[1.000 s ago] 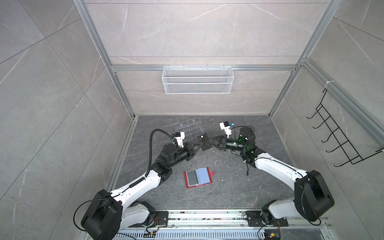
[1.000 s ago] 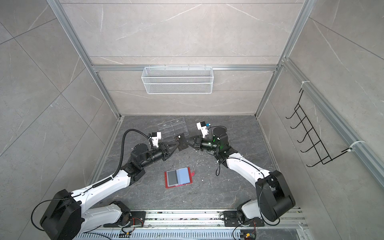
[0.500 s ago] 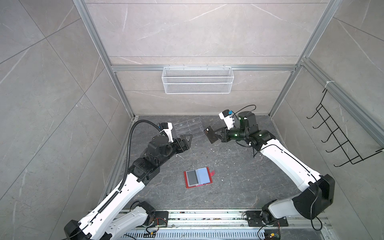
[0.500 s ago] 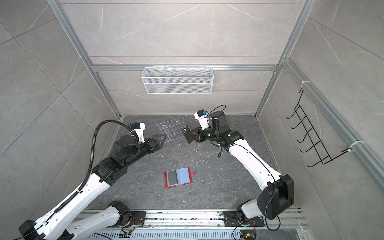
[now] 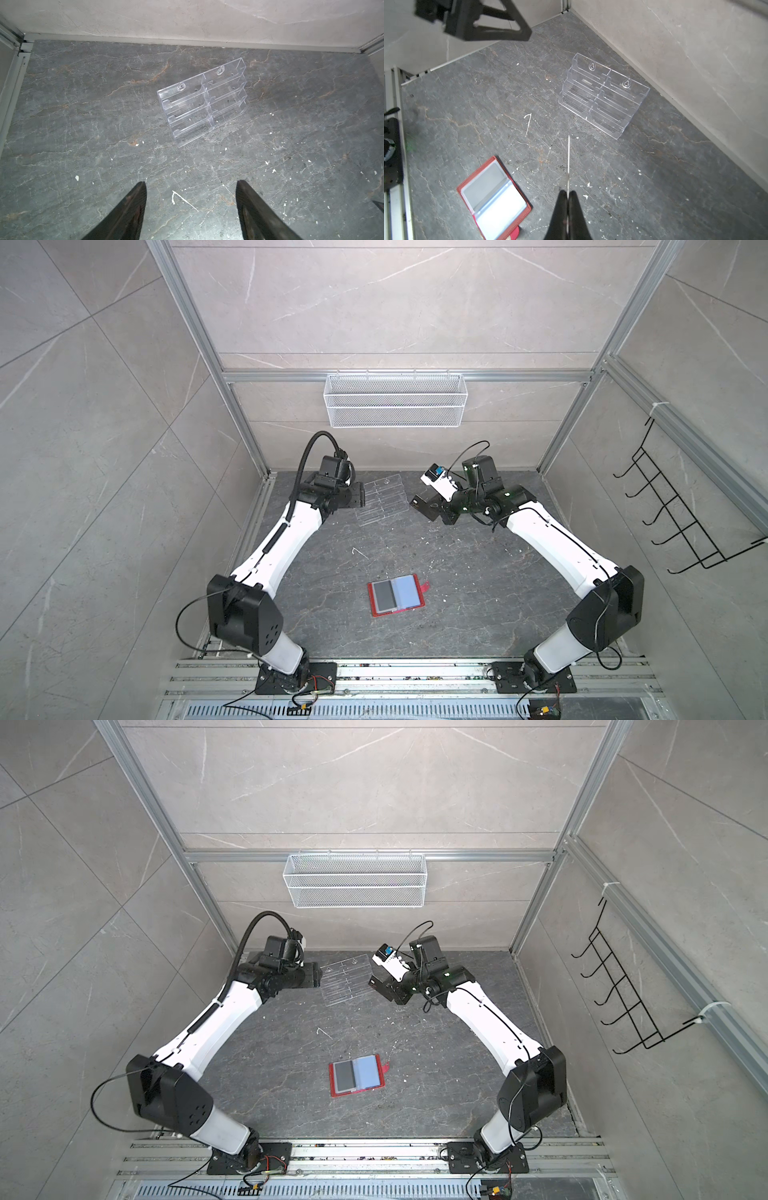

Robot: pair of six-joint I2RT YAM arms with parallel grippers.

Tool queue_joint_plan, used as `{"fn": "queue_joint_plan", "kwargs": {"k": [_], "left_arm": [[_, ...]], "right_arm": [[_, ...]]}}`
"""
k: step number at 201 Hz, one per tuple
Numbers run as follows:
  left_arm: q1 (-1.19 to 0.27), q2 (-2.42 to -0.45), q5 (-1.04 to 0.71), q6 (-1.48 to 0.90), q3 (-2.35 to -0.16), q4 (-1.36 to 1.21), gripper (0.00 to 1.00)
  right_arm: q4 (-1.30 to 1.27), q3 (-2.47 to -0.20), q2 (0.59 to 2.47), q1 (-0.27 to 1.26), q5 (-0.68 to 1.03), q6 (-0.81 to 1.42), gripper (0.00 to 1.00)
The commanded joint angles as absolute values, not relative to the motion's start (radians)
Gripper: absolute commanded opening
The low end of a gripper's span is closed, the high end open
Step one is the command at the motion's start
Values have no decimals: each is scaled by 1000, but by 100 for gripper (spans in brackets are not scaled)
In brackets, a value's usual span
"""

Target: Take the credit cards out of the card holder

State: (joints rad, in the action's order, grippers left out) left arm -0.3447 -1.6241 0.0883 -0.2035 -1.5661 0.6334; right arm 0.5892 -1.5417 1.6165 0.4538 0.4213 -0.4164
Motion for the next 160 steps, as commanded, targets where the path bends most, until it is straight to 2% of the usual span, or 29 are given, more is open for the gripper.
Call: {"fn": "queue_joint_plan", "kwargs": {"k": [1,32,101,160], "left_arm": [[-311,-1709,16,4,-1704,693,62],[-274,-1886,-60,149,-1902,778,43],[-219,-2125,-119,328,-2093,747,35],[-206,-2284,-226,456,-2220,784,33]], "right_arm": [[641,-1603,1640,452,428,-537,0],[619,-1580,1635,453,478,-535,0],[626,-1489,1560,452,558,-608,0],[659,-1477,1533,452,540,-619,0]]}}
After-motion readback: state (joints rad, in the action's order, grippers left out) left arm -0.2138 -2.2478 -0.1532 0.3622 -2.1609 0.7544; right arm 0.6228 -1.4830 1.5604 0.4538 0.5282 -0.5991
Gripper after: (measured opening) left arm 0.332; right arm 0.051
